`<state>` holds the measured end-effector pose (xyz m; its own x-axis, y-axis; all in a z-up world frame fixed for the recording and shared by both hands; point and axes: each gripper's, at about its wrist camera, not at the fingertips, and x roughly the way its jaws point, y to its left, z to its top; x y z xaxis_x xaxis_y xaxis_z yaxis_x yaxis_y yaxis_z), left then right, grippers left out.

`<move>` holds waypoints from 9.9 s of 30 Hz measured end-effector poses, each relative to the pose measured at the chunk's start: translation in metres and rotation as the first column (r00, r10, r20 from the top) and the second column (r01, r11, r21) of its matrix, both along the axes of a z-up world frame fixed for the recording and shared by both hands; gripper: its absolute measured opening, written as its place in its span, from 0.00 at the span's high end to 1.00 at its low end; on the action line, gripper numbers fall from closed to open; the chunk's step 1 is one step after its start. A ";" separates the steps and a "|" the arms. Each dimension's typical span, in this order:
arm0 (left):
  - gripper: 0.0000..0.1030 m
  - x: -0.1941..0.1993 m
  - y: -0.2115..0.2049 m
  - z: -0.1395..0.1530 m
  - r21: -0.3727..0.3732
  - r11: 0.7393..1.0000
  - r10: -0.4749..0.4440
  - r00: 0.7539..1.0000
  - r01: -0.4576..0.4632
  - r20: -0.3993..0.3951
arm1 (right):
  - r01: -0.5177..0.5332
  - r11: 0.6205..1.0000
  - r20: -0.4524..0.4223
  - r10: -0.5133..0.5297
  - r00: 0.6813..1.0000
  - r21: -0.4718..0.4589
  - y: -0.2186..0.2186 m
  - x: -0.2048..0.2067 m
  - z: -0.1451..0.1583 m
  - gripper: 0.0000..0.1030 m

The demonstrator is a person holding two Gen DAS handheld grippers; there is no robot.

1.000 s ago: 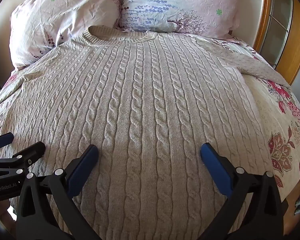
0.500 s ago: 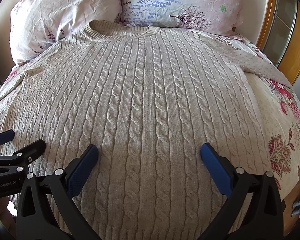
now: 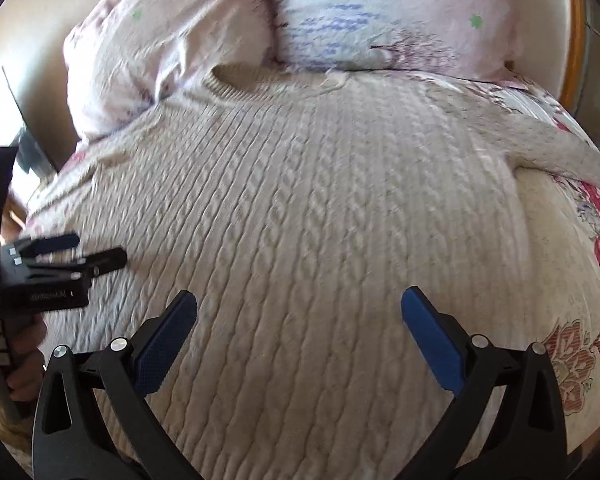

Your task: Fold small clothes

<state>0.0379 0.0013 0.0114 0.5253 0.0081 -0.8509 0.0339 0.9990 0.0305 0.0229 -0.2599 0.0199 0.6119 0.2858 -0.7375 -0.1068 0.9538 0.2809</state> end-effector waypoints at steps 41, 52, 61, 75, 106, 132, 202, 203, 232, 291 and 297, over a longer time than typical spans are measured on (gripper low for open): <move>0.02 0.034 0.056 -0.006 -0.469 0.883 0.098 0.982 -0.011 0.162 | 0.516 0.622 0.044 -0.662 0.748 0.590 -0.255 0.094 -0.004 0.91; 0.02 0.033 0.054 -0.005 -0.472 0.882 0.101 0.982 -0.013 0.162 | 0.058 0.832 0.151 -0.168 0.974 0.552 -0.080 0.133 0.019 0.91; 0.02 0.031 0.056 -0.004 -0.488 0.873 0.107 0.981 -0.013 0.165 | 0.006 0.920 -0.128 0.048 0.991 0.391 0.009 0.135 -0.054 0.82; 0.02 0.028 0.056 -0.003 -0.496 0.868 0.111 0.980 -0.015 0.165 | 0.494 0.729 -0.190 -0.463 0.866 0.474 -0.148 0.091 -0.037 0.53; 0.02 0.016 0.074 -0.001 -0.618 0.786 0.177 0.964 -0.018 0.197 | -0.218 0.778 0.029 0.249 0.968 0.590 0.140 0.184 -0.018 0.91; 0.02 -0.014 0.303 0.009 -0.697 0.592 0.610 0.790 -0.404 0.060 | -0.361 0.690 -0.007 0.469 0.883 0.627 0.140 0.119 -0.036 0.15; 0.23 -0.044 0.105 0.013 -0.509 0.859 0.176 0.964 -0.051 0.201 | -0.742 0.635 0.117 0.771 0.626 -0.215 0.349 0.107 0.001 0.49; 0.23 -0.045 0.106 0.013 -0.505 0.861 0.179 0.963 -0.056 0.200 | -0.731 0.639 0.112 0.766 0.633 -0.240 0.354 0.107 -0.002 0.59; 0.20 -0.025 0.088 0.005 -0.502 0.865 0.120 0.969 0.005 0.216 | 0.207 0.880 -0.049 -0.206 0.977 0.428 -0.056 0.117 -0.049 0.95; 0.58 -0.105 0.142 -0.011 -0.688 0.722 -0.082 0.996 0.078 0.027 | -0.020 0.795 -0.166 0.151 0.974 0.606 -0.072 -0.095 -0.063 0.66; 0.59 -0.109 0.139 -0.012 -0.691 0.719 -0.073 0.997 0.072 0.028 | -0.017 0.795 -0.157 0.141 0.978 0.606 -0.073 -0.097 -0.063 0.71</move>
<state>-0.0712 0.1399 -0.0002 0.4983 -0.6202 -0.6058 0.1062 0.7372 -0.6673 -0.0746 -0.3328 -0.0433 0.4384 0.7484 -0.4977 -0.0617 0.5775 0.8140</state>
